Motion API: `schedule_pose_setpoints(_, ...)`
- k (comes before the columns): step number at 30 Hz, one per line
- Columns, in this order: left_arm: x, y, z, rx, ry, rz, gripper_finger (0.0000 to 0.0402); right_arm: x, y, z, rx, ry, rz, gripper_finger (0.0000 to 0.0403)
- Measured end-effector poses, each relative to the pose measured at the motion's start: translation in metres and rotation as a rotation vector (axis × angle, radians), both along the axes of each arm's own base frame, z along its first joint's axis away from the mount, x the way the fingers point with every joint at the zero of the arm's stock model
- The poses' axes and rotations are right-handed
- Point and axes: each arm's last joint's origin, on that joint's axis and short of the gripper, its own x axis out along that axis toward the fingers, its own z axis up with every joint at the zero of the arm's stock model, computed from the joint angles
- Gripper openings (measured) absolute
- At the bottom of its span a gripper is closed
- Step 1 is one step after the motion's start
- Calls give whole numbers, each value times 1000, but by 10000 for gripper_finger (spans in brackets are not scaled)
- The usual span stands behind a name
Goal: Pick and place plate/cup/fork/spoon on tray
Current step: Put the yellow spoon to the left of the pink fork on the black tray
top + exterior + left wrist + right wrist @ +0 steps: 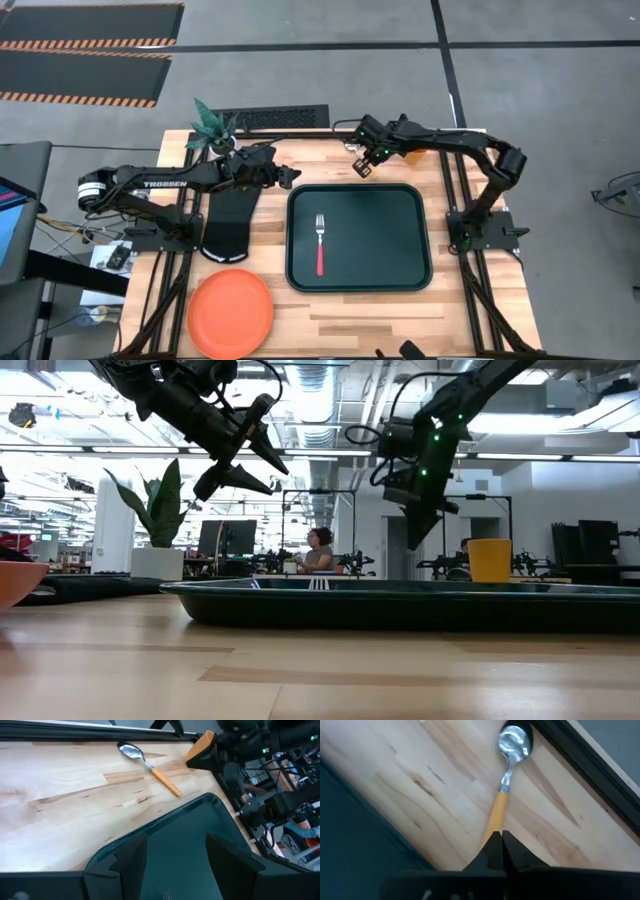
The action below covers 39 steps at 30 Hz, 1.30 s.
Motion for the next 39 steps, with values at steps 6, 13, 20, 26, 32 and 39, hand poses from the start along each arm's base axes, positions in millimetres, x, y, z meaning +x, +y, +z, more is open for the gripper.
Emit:
schedule_pose_setpoints(6,0,0,0,-10,-4,6,189,4,-5,-17,4,52,13,49)
schedule_pose_setpoints(13,0,0,0,-15,-2,8,189,11,-24,-68,75,127,-31,179)
schedule_pose_setpoints(20,0,0,0,-15,-2,8,189,16,-27,-95,125,176,-47,168)
schedule_pose_setpoints(26,0,0,0,-11,0,13,189,18,-19,-89,114,177,-35,23)
schedule_pose_setpoints(32,0,0,0,-3,2,28,189,13,-16,-66,100,121,-54,8)
schedule_pose_setpoints(39,1,1,2,22,-16,15,189,7,-7,-17,178,-102,-18,1)
